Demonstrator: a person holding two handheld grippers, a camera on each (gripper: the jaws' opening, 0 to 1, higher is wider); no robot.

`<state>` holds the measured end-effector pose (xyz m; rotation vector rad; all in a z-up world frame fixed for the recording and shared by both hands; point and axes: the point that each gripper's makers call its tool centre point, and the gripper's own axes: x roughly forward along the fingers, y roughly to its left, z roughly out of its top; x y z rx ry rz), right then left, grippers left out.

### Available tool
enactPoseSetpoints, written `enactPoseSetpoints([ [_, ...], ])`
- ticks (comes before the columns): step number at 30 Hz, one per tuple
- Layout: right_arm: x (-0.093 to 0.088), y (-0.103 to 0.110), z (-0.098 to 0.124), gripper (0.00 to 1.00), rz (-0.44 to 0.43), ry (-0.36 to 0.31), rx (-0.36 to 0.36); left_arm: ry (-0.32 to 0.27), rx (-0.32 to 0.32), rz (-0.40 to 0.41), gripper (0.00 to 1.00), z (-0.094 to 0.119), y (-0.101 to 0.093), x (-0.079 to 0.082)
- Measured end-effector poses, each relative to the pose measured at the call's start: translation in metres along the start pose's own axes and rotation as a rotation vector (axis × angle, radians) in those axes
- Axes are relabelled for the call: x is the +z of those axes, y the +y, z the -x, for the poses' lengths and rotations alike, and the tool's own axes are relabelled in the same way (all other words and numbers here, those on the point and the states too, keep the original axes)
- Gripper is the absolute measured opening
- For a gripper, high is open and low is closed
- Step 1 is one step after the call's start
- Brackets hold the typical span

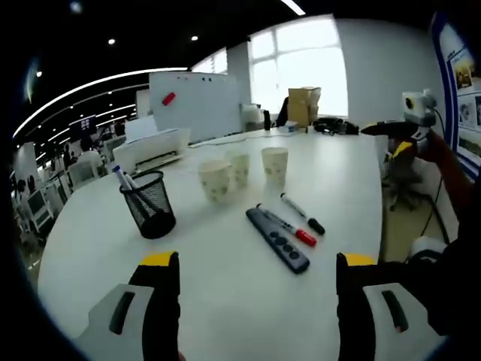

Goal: Place the scattered laser pointers and whiteboard markers into the pen holder and stack the scattered paper cups together

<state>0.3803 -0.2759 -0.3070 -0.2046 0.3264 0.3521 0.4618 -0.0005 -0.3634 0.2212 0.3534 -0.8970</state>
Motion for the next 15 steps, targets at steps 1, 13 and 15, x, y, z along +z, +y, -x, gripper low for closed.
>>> enactPoseSetpoints([
  [1, 0.000, -0.001, 0.000, 0.90, -0.001, 0.001, -0.002, 0.000, -0.003, 0.004, 0.88, -0.002, 0.000, 0.000],
  [13, 0.000, 0.000, -0.001, 0.90, 0.008, 0.007, -0.003, -0.037, -0.003, 0.049, 0.83, -0.016, 0.004, 0.006],
  [15, 0.000, 0.000, -0.001, 0.90, 0.008, 0.007, -0.005, -0.037, -0.007, 0.049, 0.83, -0.019, 0.003, 0.007],
])
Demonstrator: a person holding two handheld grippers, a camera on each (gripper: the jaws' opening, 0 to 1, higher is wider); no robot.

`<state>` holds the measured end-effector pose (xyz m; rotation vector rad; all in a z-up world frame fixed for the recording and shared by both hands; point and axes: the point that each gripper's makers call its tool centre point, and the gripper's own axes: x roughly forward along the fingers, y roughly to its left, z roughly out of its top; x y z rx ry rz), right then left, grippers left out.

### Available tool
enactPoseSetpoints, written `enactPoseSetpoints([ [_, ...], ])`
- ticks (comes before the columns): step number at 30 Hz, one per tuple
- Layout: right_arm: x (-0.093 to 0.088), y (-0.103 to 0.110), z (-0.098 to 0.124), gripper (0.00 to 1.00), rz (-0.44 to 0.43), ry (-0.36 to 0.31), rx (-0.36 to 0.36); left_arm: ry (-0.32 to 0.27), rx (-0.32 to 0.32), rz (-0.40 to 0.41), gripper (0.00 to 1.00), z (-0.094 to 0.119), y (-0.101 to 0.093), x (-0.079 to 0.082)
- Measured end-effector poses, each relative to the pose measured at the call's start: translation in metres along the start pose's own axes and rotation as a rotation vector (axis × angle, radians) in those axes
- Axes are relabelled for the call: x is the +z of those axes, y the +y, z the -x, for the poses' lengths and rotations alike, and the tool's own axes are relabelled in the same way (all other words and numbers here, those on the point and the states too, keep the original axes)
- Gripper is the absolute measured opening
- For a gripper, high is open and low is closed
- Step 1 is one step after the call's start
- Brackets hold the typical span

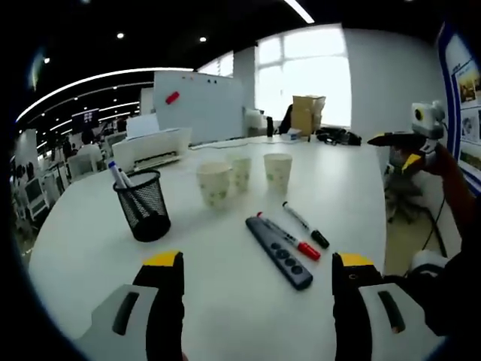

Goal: Place the scattered laser pointers and whiteboard markers into the pen holder and stack the scattered paper cups together

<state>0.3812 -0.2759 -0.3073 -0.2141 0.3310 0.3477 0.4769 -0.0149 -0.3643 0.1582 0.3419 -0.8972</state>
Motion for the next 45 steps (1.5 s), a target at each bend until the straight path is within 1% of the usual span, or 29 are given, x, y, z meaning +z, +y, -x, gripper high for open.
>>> enactPoseSetpoints([
  [9, -0.004, -0.002, 0.000, 0.89, -0.006, 0.007, -0.004, 0.010, 0.003, 0.003, 0.83, -0.016, 0.000, 0.001],
  [15, -0.007, -0.003, 0.000, 0.89, -0.010, 0.009, -0.008, 0.036, 0.013, -0.018, 0.82, -0.027, 0.002, -0.003],
  [22, -0.009, -0.004, 0.000, 0.89, -0.016, 0.010, -0.008, 0.073, -0.006, -0.033, 0.81, -0.041, -0.002, -0.010],
  [29, -0.009, -0.005, 0.000, 0.89, -0.013, 0.010, -0.009, 0.091, -0.014, -0.038, 0.79, -0.051, -0.004, -0.015],
  [32, -0.009, -0.005, 0.001, 0.89, -0.014, 0.011, -0.009, 0.092, -0.012, -0.039, 0.75, -0.054, -0.003, -0.016],
  [34, -0.010, -0.005, 0.001, 0.89, -0.014, 0.011, -0.010, 0.094, -0.012, -0.043, 0.68, -0.055, -0.002, -0.016],
  [35, -0.011, -0.005, 0.001, 0.89, -0.013, 0.013, -0.012, 0.092, -0.015, -0.045, 0.67, -0.057, -0.002, -0.015],
  [45, -0.012, -0.006, 0.001, 0.89, -0.011, 0.018, -0.016, 0.091, -0.026, -0.025, 0.64, -0.073, 0.000, -0.012],
])
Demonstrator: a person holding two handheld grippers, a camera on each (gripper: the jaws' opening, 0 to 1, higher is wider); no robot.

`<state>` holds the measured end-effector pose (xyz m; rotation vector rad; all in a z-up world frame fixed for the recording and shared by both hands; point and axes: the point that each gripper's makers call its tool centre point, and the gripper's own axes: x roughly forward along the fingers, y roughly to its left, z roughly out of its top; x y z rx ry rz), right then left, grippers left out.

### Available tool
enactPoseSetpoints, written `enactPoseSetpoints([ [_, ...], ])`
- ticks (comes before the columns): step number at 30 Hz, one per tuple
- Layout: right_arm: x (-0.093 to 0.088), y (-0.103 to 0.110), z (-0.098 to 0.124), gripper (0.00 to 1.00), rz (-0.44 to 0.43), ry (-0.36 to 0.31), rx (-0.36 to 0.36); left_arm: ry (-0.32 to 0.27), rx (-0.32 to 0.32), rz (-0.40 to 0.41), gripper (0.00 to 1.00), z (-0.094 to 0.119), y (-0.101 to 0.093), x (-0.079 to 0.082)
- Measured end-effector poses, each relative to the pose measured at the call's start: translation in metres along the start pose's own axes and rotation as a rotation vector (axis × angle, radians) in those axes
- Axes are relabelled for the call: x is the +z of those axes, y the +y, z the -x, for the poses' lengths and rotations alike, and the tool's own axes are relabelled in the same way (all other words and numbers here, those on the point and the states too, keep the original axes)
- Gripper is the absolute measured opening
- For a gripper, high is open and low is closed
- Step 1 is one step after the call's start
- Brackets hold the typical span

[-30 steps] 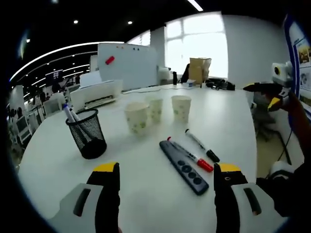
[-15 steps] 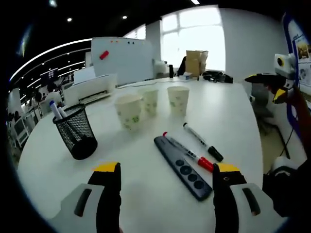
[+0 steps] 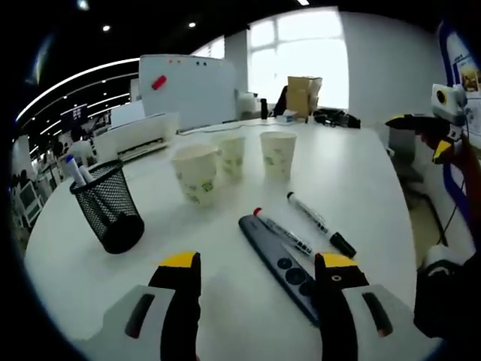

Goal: Place the scattered laser pointers and whiteboard markers into the pen holder and stack the scattered paper cups together

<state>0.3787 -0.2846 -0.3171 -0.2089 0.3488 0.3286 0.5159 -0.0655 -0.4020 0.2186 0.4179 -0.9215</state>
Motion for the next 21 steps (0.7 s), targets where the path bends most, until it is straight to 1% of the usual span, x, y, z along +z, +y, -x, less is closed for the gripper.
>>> enactPoseSetpoints([
  [3, -0.001, -0.001, 0.000, 0.89, 0.000, 0.003, -0.002, -0.007, -0.006, 0.011, 0.62, -0.004, 0.000, 0.002],
  [11, -0.003, -0.002, 0.000, 0.89, -0.004, 0.007, -0.004, 0.010, -0.011, 0.009, 0.59, -0.013, 0.002, 0.003],
  [18, -0.003, -0.002, -0.001, 0.89, -0.004, 0.007, -0.001, 0.011, -0.010, 0.014, 0.57, -0.018, 0.006, 0.006],
  [21, -0.003, -0.002, -0.001, 0.89, -0.004, 0.005, 0.000, 0.015, -0.021, 0.019, 0.57, -0.023, 0.006, 0.009],
])
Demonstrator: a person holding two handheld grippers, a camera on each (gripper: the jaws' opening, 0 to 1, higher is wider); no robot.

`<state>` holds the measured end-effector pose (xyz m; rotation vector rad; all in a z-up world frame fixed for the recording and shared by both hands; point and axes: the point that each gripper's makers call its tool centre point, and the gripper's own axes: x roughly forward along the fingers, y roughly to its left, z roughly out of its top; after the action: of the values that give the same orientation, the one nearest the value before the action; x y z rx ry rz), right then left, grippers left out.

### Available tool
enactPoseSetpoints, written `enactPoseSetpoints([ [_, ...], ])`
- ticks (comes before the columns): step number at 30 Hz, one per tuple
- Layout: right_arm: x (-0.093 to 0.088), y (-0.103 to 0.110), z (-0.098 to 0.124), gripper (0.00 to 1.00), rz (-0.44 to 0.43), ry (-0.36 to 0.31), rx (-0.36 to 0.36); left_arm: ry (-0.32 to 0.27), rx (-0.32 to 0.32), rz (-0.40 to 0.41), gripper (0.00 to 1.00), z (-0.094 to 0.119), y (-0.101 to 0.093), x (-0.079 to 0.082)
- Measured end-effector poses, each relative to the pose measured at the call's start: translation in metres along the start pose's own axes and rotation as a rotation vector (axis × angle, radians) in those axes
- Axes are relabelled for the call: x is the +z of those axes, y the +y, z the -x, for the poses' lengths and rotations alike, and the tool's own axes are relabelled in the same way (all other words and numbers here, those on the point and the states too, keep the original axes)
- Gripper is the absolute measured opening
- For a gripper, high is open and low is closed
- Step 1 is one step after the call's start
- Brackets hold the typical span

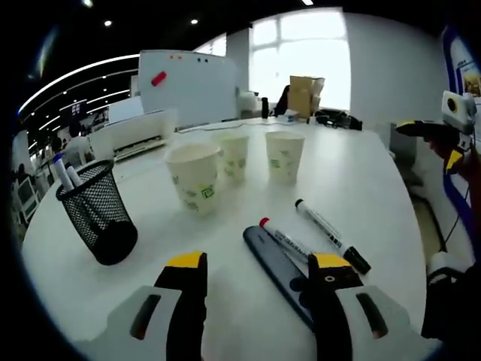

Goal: Place the scattered laser pointers and whiteboard markers into the pen holder and stack the scattered paper cups together

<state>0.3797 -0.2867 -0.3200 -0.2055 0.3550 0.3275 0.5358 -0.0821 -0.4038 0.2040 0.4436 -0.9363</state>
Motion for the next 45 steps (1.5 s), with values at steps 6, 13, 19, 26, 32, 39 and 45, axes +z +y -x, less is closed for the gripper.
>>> enactPoseSetpoints([
  [6, 0.000, 0.001, 0.000, 0.89, 0.004, 0.002, -0.001, 0.008, -0.005, 0.002, 0.56, -0.006, 0.004, -0.001],
  [13, -0.002, 0.001, 0.001, 0.89, 0.002, 0.006, -0.007, 0.012, -0.001, 0.017, 0.54, -0.011, 0.014, -0.002],
  [19, -0.003, 0.002, 0.000, 0.89, -0.001, 0.009, -0.005, 0.005, -0.020, 0.045, 0.52, -0.014, 0.010, -0.003],
  [26, -0.003, 0.002, 0.000, 0.89, 0.000, 0.009, -0.004, -0.002, -0.035, 0.058, 0.51, -0.018, 0.009, 0.001],
  [32, -0.003, 0.002, 0.001, 0.89, 0.000, 0.011, -0.005, 0.011, -0.049, 0.056, 0.49, -0.026, 0.009, 0.004],
  [39, -0.005, 0.000, 0.002, 0.89, -0.005, 0.012, -0.010, 0.024, -0.057, 0.061, 0.44, -0.028, 0.009, 0.002],
  [45, -0.004, 0.001, 0.001, 0.89, -0.001, 0.012, -0.004, 0.030, -0.074, 0.076, 0.42, -0.030, 0.005, 0.002],
])
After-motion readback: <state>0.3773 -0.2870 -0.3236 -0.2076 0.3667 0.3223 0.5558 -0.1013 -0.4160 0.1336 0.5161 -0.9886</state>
